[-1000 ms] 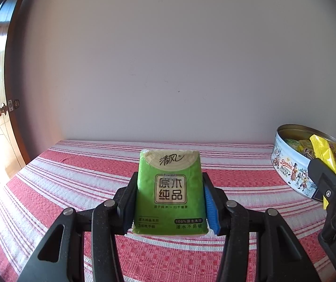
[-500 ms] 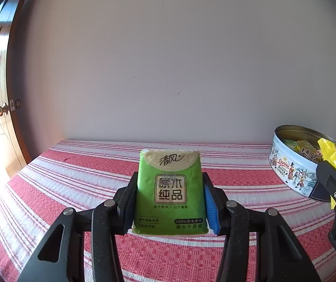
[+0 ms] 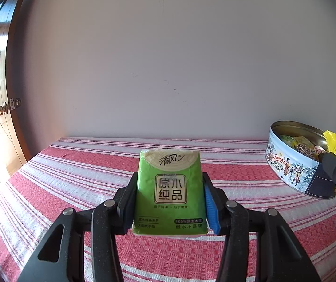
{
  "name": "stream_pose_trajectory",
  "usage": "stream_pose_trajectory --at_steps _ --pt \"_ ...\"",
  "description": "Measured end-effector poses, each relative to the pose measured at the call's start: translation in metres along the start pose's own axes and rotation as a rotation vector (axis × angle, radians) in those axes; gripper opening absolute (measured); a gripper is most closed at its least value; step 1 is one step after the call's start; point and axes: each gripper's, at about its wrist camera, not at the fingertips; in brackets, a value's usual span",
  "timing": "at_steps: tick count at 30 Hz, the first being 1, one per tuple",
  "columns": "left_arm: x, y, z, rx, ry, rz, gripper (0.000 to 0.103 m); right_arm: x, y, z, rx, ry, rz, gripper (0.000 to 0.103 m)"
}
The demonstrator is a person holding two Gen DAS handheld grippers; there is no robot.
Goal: Organize objects
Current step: 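Carry the green tissue pack and yellow packet toward the tin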
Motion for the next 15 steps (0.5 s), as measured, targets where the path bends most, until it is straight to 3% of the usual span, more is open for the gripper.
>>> stream_pose_trajectory --at_steps 15 --pt "-0.004 -0.039 -0.001 0.021 0.032 -0.079 0.051 -0.005 -0.036 -0.003 -0.013 -0.020 -0.044 0.072"
Point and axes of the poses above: each gripper's, at about its wrist camera, not at the fingertips, and x roughly the way its jaws point, y to its left, z to its top, and after that the axes turned 4 degrees about z, right-handed
